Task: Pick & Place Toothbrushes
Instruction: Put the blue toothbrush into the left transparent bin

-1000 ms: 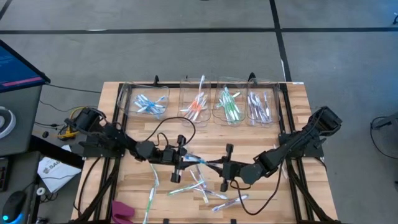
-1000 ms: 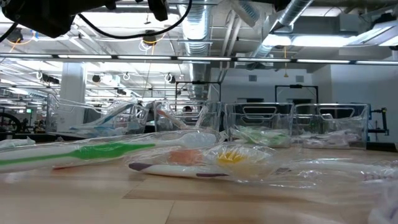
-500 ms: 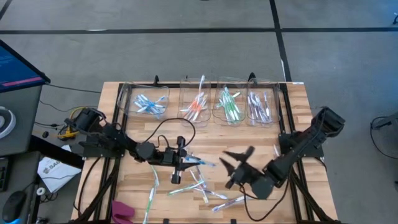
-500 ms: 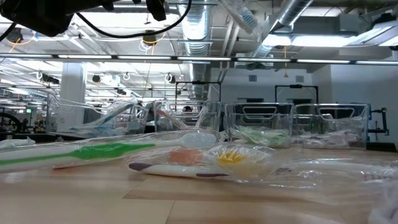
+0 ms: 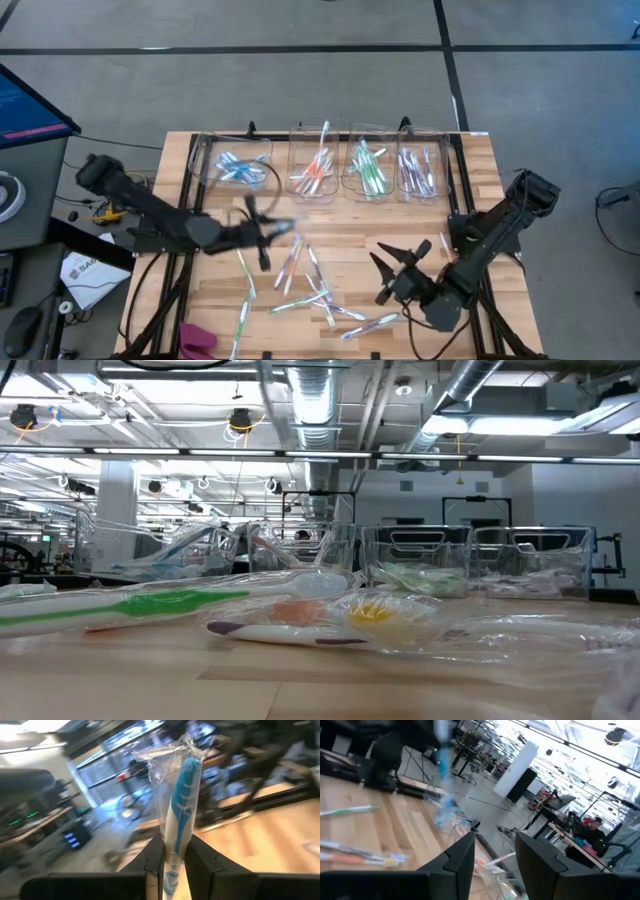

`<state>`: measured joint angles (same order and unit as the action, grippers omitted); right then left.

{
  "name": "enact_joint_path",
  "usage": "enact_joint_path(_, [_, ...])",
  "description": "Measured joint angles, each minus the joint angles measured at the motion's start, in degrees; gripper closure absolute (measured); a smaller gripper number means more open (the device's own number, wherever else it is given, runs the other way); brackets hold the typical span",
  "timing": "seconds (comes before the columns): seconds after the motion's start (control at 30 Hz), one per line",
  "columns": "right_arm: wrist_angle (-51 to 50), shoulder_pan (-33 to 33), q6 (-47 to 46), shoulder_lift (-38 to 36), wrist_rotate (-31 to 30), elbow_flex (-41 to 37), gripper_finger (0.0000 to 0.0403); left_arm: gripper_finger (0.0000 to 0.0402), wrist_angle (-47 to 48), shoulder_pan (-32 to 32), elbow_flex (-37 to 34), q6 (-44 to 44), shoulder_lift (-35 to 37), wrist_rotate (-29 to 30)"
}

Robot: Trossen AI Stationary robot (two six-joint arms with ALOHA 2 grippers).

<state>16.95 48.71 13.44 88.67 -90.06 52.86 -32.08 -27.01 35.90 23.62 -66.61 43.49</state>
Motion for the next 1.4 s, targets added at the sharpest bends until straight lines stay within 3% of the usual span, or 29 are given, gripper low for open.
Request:
enact_joint_path(0.17, [-3.1, -1.2, -4.0, 0.1, 0.0, -0.1, 0.0271, 0.0361, 17.1, 3.5, 0.0, 0.2, 12.7, 10.0])
enact_joint_path(0.3, [-8.8, -2.1, -9.4, 0.2, 0.0, -0.1, 0.0269, 0.0361, 28.0, 5.8, 0.0, 0.2, 18.9, 17.9])
enact_joint_path(0.57, [-16.9, -3.2, -19.5, 0.2, 0.0, -0.1, 0.0274, 0.0361, 30.8, 8.4, 0.0, 11.0, 21.2, 33.6])
enact_joint_path(0.9, [-17.5, -2.2, -20.2, 0.2, 0.0, -0.1, 0.0276, 0.0355, 31.5, 14.4, -4.6, 18.1, 21.1, 36.0])
enact_joint_path(1.13, [-17.4, -2.2, -20.1, 0.2, 0.0, -0.1, 0.0280, 0.0353, 31.3, 22.4, -7.0, 18.1, 21.2, 31.4])
enact_joint_path(1.4, [-18.0, -2.2, -21.0, 0.2, 0.1, -0.1, 0.0281, 0.0352, 33.1, 26.3, -11.2, 18.1, 21.1, 31.0])
